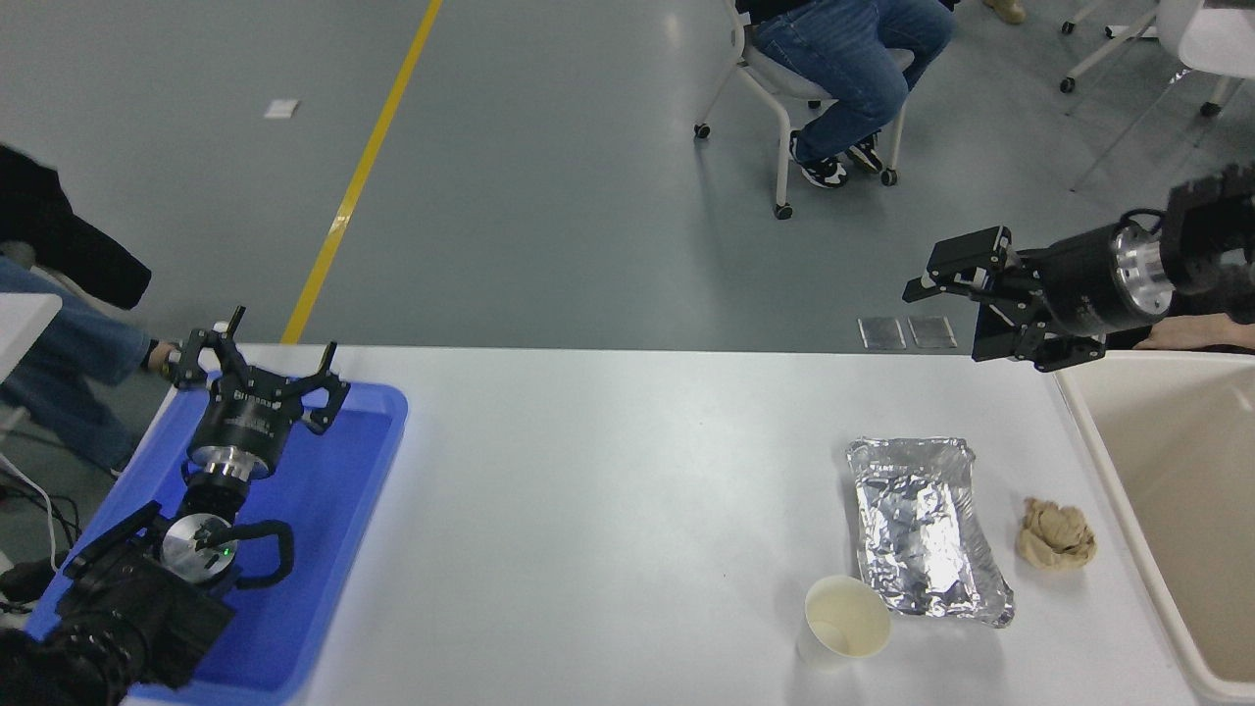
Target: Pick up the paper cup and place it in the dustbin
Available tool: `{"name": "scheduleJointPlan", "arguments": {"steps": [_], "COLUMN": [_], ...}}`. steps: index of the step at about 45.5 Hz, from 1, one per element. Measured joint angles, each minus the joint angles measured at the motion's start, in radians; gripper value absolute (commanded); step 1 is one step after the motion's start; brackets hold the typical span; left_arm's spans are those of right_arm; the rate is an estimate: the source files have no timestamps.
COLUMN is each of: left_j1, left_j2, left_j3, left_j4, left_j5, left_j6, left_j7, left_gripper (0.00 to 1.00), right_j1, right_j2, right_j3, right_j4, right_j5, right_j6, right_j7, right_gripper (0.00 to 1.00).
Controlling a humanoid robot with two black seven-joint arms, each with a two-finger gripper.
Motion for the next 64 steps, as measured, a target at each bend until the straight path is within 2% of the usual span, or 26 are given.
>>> {"name": "scheduleJointPlan", "arguments": {"steps": [16, 26, 50, 64], "left_j1": [0.0, 0.0, 0.002, 0.002], "left_j2": [0.001, 0.001, 0.004, 0.004], "left_j3": [0.0, 0.001, 0.0, -0.001], "left_j4": [0.0, 0.0, 0.001, 0.001], "left_j5": [-0.001, -0.001, -0.001, -0.001], "left_j6": [0.0, 0.0, 0.0, 0.0], "left_j7": [0.0, 0.0, -0.002, -0.001], "left_gripper": [1.0, 1.0, 1.0, 1.0], "right_j1": [0.258, 0.392, 0.65, 0.697], "right_j2": [0.198, 0.259, 0.367, 0.424], "right_j3": [-0.334, -0.467, -0.59, -0.59], "right_j4": [0.133, 0.245, 0.434, 0.455], "right_j5": [-0.08, -0.076, 0.186, 0.271], "right_j6": [0.008, 0.025, 0.119, 0.144], "right_j7": [0.0, 0.0, 0.006, 0.007], "right_gripper": [1.0, 1.0, 1.0, 1.0]}}
